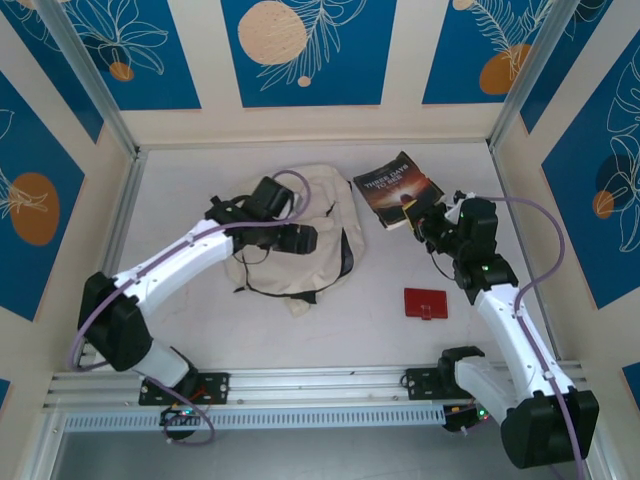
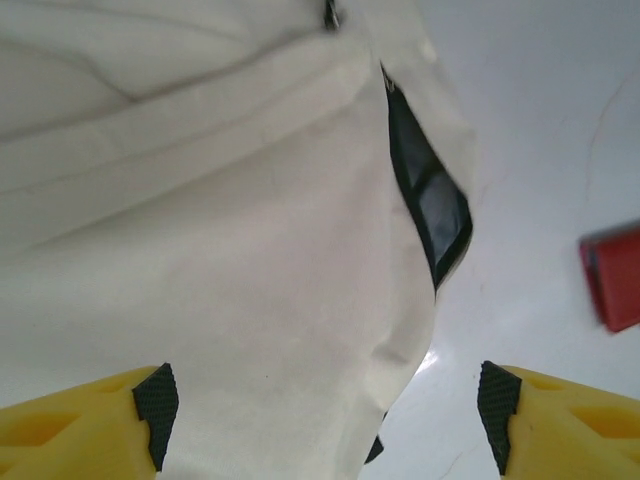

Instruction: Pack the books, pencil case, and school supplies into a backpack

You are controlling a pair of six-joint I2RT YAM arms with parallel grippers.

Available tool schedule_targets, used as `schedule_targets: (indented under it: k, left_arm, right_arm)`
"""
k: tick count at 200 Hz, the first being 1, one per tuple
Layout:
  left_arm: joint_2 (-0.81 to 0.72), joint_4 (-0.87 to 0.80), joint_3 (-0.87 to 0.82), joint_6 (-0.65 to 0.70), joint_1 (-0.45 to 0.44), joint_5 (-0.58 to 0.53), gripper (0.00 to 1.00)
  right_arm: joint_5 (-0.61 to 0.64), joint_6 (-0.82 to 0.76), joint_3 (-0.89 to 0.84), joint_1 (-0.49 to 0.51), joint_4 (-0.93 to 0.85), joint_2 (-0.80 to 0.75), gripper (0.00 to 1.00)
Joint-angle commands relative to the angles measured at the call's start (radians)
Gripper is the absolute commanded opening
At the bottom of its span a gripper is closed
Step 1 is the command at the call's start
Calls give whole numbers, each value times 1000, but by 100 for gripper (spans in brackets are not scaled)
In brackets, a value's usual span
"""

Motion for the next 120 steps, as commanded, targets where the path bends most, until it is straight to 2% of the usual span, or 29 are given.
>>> schedule_targets:
  k: [1, 29, 60, 100, 120]
  left_arm:
    - [73, -145, 77, 133, -70, -108, 80]
    - [176, -246, 152, 229, -137, -147, 79]
    - [261, -303, 196, 302, -162, -138, 75]
    - [364, -355, 272, 282, -165, -138, 67]
    - [395, -375, 293, 275, -165, -179, 64]
  right_arm:
    - [19, -57, 27, -24, -42, -36, 3]
    - [10, -49, 15, -46, -45, -45, 3]
    - [3, -48, 15, -51, -50, -46, 3]
    - [2, -45, 9, -52, -50, -48, 3]
    - [-2, -44, 9, -52, -49, -50, 3]
